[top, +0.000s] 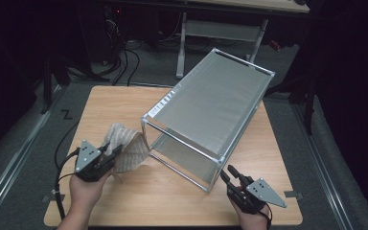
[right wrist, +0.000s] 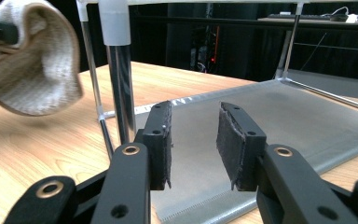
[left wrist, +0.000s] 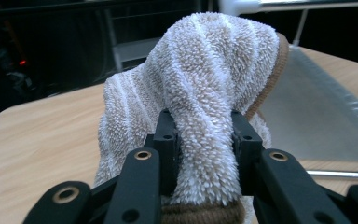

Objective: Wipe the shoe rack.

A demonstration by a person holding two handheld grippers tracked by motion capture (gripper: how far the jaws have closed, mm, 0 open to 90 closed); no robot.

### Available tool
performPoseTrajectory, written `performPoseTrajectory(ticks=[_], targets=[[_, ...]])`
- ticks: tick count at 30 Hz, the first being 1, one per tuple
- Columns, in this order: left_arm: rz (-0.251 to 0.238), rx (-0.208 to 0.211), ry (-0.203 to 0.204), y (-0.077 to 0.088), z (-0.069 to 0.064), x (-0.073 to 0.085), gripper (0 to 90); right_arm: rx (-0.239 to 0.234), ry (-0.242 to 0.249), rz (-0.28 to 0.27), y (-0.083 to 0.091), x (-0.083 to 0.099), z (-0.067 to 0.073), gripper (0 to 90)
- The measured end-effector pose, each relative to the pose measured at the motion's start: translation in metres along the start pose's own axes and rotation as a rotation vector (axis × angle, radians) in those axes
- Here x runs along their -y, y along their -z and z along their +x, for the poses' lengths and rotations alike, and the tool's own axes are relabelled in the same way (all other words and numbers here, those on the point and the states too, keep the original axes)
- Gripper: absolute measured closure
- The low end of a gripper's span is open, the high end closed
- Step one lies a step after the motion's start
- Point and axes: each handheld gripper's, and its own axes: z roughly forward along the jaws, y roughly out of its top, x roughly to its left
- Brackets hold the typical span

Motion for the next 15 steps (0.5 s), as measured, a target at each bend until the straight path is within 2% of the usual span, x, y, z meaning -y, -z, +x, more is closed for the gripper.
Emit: performPoseTrajectory(ticks=[2, 4, 6, 8, 11, 14, 15], targets=[[0.028, -0.019, 0.028, 0.006, 0.007, 0.008, 69.1, -0.002, -0.002, 0.0, 0.0, 0.0, 0.001, 65.4], [0.086, -0.033, 0.055, 0.008, 0.015, 0.02, 68.6, -0.001, -0.001, -0.002, -0.001, -0.001, 0.002, 65.4], [0.155, -0.044, 0.074, 0.005, 0.021, 0.029, 68.1, -0.003, 0.001, 0.001, -0.002, 0.0, 0.002, 65.3], [0.222, -0.074, 0.068, 0.0, 0.028, 0.04, 68.0, -0.005, 0.005, 0.003, -0.003, 0.0, 0.002, 65.3], [0.302, -0.09, 0.106, -0.011, 0.039, 0.059, 68.0, -0.003, 0.001, 0.005, -0.003, 0.001, 0.001, 65.3], [0.357, -0.13, 0.108, -0.018, 0.045, 0.076, 67.9, 0.0, -0.002, 0.007, -0.004, 0.001, 0.0, 65.3], [0.357, -0.141, 0.125, -0.019, 0.048, 0.081, 67.7, 0.0, -0.003, 0.009, -0.004, 0.001, 0.0, 65.3]])
